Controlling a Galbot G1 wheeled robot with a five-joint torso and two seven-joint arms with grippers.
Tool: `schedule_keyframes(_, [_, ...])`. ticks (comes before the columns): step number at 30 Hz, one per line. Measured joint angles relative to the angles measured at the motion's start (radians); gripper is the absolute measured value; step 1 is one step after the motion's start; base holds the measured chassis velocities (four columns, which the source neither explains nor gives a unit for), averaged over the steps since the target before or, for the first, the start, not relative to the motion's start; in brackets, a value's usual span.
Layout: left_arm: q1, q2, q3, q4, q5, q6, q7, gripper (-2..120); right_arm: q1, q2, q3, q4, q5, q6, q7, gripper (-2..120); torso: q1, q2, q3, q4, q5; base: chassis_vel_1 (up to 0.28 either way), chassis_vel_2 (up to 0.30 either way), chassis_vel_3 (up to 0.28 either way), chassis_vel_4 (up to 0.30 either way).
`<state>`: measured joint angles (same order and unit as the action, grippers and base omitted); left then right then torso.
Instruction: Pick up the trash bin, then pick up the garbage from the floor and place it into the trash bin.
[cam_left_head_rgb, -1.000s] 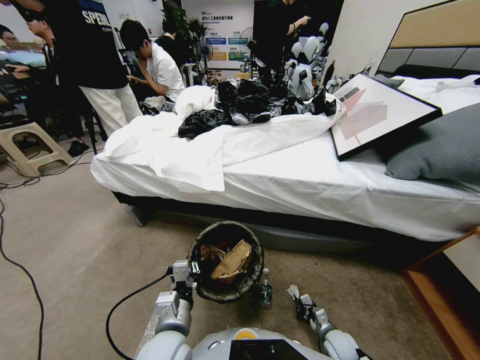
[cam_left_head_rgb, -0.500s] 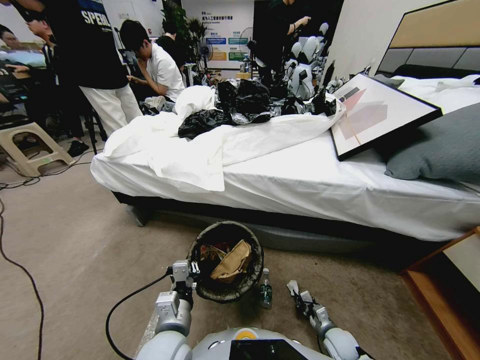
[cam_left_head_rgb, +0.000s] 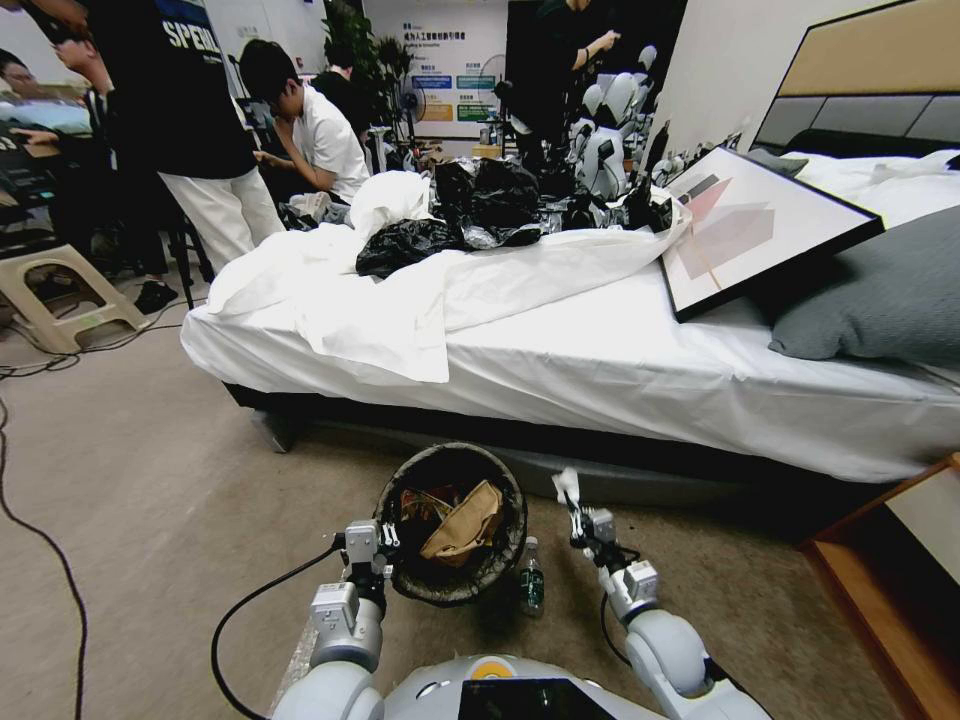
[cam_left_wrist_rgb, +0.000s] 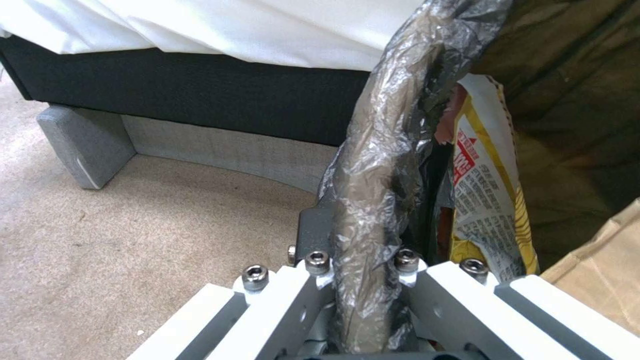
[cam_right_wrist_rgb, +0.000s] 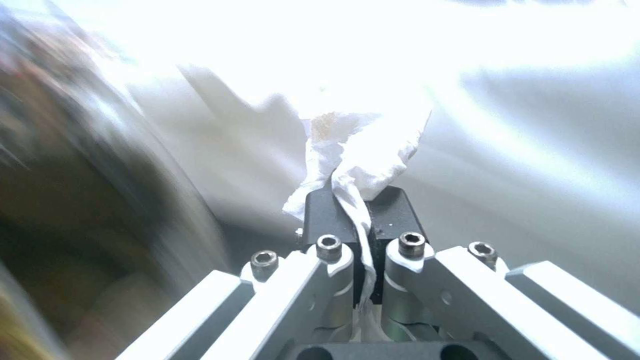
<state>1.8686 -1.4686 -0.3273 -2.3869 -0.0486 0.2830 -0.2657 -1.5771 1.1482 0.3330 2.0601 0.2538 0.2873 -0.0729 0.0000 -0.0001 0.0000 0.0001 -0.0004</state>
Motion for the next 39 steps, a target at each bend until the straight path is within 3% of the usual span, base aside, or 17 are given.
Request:
schedule_keyframes(2, [-0.001, 0.001, 0.002, 0.002, 0.001, 0.000, 0.000, 0, 0.002, -0.011, -0.007, 0.087, 0.040, 0.068, -0.096, 0, 0.000, 0.000, 0.000, -0.0001, 0.0002, 0.000, 0.000, 0.000, 0.000])
schedule_keyframes(11, [-0.003, 0.001, 0.013, 0.012, 0.006, -0.001, 0.001, 0, -0.008, -0.036, -0.030, 0.187, 0.060, 0.103, -0.192, 0, 0.000, 0.000, 0.000, -0.0002, 0.0003, 0.000, 0.000, 0.000, 0.000])
schedule_keyframes(18, [-0.003, 0.006, 0.013, 0.013, 0.008, -0.002, 0.002, 0, -0.051, -0.076, -0.084, 0.221, -0.009, 0.113, -0.249, 0, 0.000, 0.000, 0.000, -0.0001, 0.0004, 0.000, 0.000, 0.000, 0.000])
schedule_keyframes(27, [0.000, 0.010, 0.015, 0.017, 0.017, -0.002, 0.005, 0, -0.059, -0.107, -0.127, 0.175, -0.063, 0.123, -0.273, 0, 0.000, 0.000, 0.000, -0.0001, 0.0004, 0.000, 0.000, 0.000, 0.000])
schedule_keyframes(39, [0.009, 0.005, 0.036, 0.013, 0.034, -0.004, 0.006, 0, 0.005, -0.075, -0.176, 0.035, -0.090, 0.116, -0.238, 0, 0.000, 0.000, 0.000, -0.0001, 0.0004, 0.000, 0.000, 0.000, 0.000])
